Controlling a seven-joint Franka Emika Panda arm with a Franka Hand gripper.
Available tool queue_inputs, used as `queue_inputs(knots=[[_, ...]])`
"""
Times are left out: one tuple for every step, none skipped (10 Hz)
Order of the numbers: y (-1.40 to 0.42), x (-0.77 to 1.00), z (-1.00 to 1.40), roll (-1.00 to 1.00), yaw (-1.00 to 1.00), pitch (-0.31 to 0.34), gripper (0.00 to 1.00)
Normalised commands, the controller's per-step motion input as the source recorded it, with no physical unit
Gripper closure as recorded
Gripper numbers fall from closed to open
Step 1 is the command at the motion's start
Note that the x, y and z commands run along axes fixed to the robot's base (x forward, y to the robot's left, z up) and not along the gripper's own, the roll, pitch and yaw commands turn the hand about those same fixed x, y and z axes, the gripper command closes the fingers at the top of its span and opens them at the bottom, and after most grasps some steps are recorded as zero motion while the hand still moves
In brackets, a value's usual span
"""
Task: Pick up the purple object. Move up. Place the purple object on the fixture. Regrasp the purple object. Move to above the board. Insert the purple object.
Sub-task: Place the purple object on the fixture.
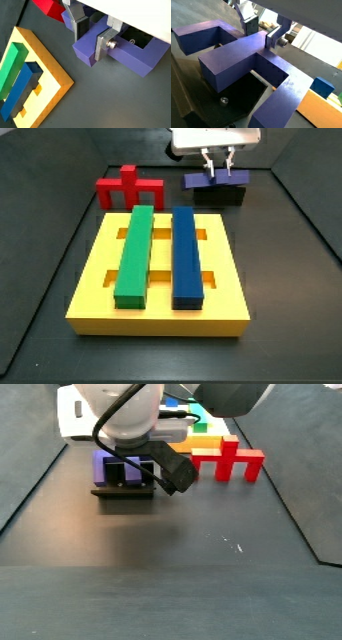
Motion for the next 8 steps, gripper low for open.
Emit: queue_inputs(knots=[[-0.01, 0.07, -0.2, 0.0, 0.0, 0.0, 1.0], [0.0, 0.22, -0.25, 0.0, 0.0, 0.014, 1.0], [0.0, 0.26, -0.29, 0.0, -0.02, 0.037, 1.0], [0.0, 0.35, -0.32, 0.0, -0.17, 0.009, 1.0], [0.0, 0.34, -0.3, 0.0, -0.18, 0.009, 1.0], [0.0, 0.27, -0.31, 0.0, -0.23, 0.006, 1.0], [0.04, 0.18, -0.28, -0.02, -0.27, 0.0, 1.0], [0.04, 0.11, -0.2, -0.05, -0.23, 0.0, 1.0]])
